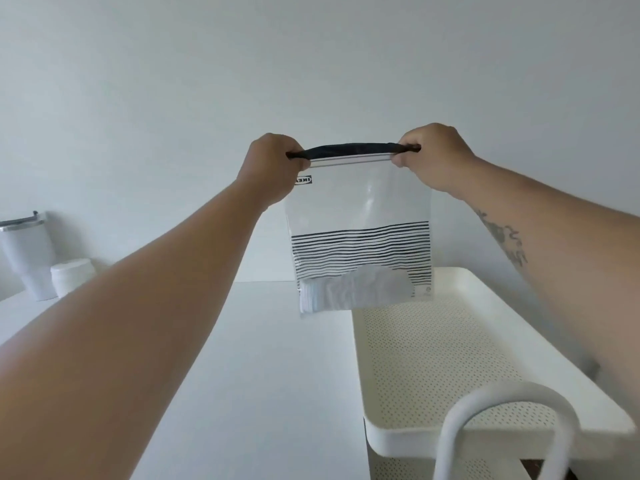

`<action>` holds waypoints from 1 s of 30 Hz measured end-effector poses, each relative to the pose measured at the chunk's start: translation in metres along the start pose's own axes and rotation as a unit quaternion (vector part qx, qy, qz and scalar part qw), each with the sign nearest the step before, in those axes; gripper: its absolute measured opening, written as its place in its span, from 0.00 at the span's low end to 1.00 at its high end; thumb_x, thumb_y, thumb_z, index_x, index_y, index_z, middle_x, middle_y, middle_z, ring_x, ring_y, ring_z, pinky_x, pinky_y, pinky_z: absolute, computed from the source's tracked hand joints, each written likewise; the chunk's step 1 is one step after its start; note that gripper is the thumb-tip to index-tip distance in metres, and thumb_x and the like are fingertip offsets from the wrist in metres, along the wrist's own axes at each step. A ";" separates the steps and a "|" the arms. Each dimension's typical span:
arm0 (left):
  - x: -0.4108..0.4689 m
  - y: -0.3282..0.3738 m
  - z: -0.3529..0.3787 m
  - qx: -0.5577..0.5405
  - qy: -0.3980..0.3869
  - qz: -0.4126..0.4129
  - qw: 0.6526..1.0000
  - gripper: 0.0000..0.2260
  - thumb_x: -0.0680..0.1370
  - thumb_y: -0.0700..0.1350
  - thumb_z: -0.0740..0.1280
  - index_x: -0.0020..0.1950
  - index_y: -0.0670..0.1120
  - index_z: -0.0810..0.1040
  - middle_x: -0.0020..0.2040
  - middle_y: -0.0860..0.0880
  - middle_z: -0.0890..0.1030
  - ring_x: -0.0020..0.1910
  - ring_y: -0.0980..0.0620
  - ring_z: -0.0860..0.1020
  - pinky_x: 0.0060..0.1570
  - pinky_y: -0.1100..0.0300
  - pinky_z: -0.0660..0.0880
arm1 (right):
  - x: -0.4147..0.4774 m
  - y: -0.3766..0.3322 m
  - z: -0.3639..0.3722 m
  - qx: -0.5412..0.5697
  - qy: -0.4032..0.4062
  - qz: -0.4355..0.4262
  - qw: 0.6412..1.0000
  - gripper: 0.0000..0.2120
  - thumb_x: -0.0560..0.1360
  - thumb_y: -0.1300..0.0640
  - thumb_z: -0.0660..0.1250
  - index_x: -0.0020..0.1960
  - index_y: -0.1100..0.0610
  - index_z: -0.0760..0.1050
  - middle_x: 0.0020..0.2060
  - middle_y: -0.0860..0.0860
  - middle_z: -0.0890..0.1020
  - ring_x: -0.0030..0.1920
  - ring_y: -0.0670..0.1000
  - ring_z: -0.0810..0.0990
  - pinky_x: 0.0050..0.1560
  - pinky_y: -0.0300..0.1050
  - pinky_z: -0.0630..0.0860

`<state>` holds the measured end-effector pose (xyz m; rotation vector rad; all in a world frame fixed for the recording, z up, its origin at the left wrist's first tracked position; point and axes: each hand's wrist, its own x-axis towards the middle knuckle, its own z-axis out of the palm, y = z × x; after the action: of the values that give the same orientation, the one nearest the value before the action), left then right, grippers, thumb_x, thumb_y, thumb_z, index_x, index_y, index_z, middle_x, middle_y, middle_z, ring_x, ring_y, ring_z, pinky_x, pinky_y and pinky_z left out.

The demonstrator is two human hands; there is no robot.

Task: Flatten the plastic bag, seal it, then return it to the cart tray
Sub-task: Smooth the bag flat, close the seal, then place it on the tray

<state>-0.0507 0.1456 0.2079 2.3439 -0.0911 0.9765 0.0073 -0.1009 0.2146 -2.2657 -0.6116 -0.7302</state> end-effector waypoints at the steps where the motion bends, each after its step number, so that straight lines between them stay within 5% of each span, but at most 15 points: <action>1: 0.004 0.004 0.012 -0.002 -0.008 0.002 1.000 0.05 0.76 0.42 0.66 0.42 0.47 0.81 0.30 0.52 0.72 0.25 0.54 0.67 0.21 0.65 0.60 | 0.001 0.010 -0.005 -0.009 0.003 0.003 1.000 0.04 0.74 0.58 0.68 0.41 0.56 0.79 0.30 0.48 0.72 0.29 0.49 0.68 0.29 0.41 0.62; 9: 0.001 0.016 0.109 -0.045 -0.029 -0.008 0.999 0.07 0.77 0.41 0.65 0.45 0.45 0.83 0.31 0.53 0.74 0.26 0.53 0.69 0.24 0.64 0.63 | -0.022 0.096 -0.002 -0.009 0.047 0.019 0.999 0.07 0.77 0.61 0.64 0.46 0.56 0.81 0.34 0.51 0.76 0.31 0.48 0.69 0.30 0.39 0.64; 13: -0.042 0.004 0.144 -0.052 -0.087 0.028 0.995 0.07 0.77 0.42 0.65 0.48 0.46 0.84 0.36 0.51 0.81 0.31 0.54 0.74 0.25 0.69 0.66 | -0.064 0.136 0.005 -0.013 -0.006 0.057 0.998 0.06 0.77 0.61 0.65 0.47 0.56 0.81 0.36 0.53 0.80 0.33 0.49 0.72 0.30 0.31 0.64; 17: -0.095 -0.008 0.160 -0.067 -0.141 0.044 0.987 0.08 0.78 0.43 0.65 0.49 0.49 0.84 0.42 0.55 0.83 0.40 0.63 0.76 0.38 0.74 0.68 | -0.108 0.156 0.006 -0.008 -0.090 0.084 0.992 0.05 0.76 0.60 0.67 0.47 0.55 0.82 0.43 0.55 0.84 0.43 0.56 0.80 0.44 0.44 0.73; 24: -0.163 -0.018 0.160 -0.046 -0.275 0.066 0.958 0.07 0.78 0.44 0.64 0.46 0.47 0.82 0.40 0.50 0.83 0.40 0.48 0.80 0.44 0.50 0.77 | -0.172 0.167 0.006 -0.021 -0.206 0.098 0.973 0.09 0.76 0.58 0.68 0.47 0.45 0.82 0.40 0.43 0.84 0.40 0.43 0.80 0.41 0.38 0.71; 30: -0.195 -0.016 0.171 0.057 -0.376 0.094 0.920 0.09 0.78 0.51 0.64 0.50 0.49 0.82 0.48 0.53 0.83 0.47 0.52 0.79 0.49 0.51 0.77 | -0.211 0.179 0.017 -0.033 -0.258 0.120 0.958 0.09 0.75 0.57 0.69 0.46 0.43 0.82 0.43 0.42 0.85 0.46 0.42 0.81 0.52 0.43 0.76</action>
<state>-0.0808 0.0345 -0.0253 2.7279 -0.5787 0.1020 -0.0354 -0.2541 -0.0120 -2.5476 -0.5352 -0.0314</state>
